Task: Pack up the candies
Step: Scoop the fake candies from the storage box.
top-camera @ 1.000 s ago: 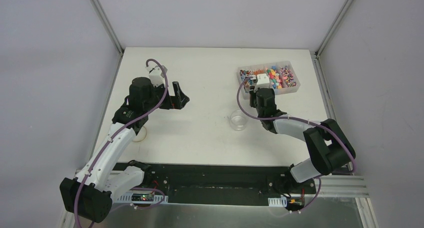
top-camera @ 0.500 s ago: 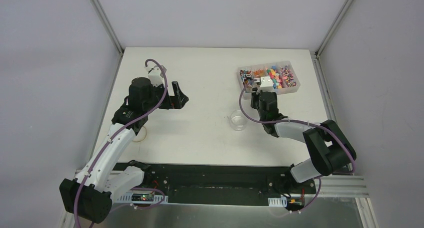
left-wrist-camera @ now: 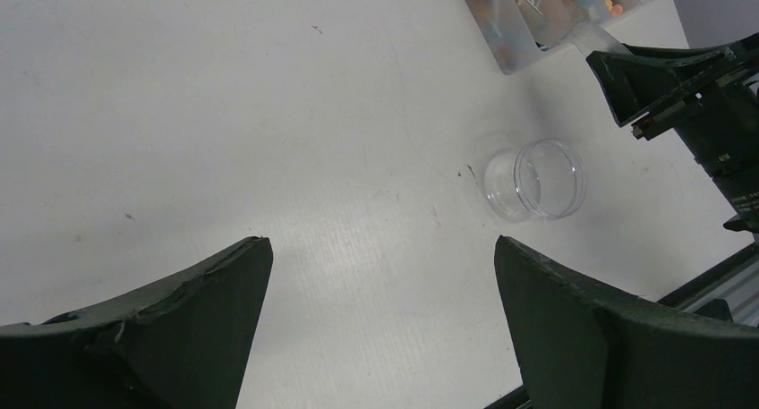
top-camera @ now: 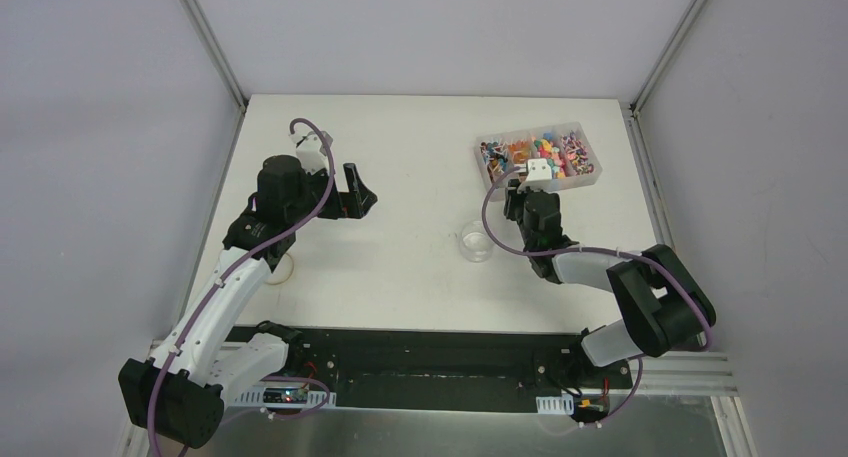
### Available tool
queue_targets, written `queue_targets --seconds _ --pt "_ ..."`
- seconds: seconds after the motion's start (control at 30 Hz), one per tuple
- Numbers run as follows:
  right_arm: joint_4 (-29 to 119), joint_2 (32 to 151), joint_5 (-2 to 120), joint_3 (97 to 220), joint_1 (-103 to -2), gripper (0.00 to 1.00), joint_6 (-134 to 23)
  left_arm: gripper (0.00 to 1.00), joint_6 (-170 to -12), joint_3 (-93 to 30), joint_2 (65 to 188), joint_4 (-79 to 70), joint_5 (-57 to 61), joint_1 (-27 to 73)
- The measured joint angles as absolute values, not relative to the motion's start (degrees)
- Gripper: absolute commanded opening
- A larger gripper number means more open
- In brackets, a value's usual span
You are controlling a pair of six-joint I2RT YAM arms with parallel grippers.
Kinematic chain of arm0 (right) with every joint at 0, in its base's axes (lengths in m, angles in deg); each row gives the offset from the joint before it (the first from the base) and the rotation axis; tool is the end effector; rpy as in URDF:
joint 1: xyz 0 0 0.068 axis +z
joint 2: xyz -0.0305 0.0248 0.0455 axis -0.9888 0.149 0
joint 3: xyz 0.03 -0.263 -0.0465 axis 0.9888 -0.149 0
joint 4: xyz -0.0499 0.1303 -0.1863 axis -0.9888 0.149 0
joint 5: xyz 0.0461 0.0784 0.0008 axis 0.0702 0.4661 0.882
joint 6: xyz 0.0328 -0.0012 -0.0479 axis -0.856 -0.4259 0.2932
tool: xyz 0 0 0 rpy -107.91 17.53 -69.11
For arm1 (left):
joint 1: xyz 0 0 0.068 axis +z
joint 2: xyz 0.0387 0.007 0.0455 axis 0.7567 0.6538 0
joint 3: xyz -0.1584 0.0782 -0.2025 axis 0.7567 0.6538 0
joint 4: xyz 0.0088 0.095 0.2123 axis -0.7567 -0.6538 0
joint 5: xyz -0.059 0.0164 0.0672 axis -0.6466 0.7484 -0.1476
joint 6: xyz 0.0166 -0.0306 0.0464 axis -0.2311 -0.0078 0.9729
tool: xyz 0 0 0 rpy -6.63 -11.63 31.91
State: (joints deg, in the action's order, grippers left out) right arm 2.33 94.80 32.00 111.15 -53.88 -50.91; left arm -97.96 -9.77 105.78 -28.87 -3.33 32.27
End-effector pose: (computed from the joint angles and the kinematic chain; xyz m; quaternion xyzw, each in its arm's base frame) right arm 0.2493 0.1141 0.1999 -0.0703 0.7810 0.0251 0.6201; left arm 0.1788 -0.0646 0.3179 0.0524 0.8445 -0.2550 0.4680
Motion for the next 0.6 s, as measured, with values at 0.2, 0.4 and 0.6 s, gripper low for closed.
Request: queue_targets --seconds 0.2,0.4,0.6 --pt "0.3 94.7 32.1 110.8 -54.0 0.0 -50.4 0.99 -98.0 -9.8 105.8 -28.9 -3.3 32.3" --pt "-1.7 93.8 32.3 109.1 -54.1 0.0 -50.1 0.99 -98.0 -9.8 105.8 -28.9 -3.3 32.3" --pt "-3.2 92.7 32.3 107.8 -54.1 0.0 -49.1 0.99 -98.0 -9.8 105.8 -28.9 -3.2 32.3"
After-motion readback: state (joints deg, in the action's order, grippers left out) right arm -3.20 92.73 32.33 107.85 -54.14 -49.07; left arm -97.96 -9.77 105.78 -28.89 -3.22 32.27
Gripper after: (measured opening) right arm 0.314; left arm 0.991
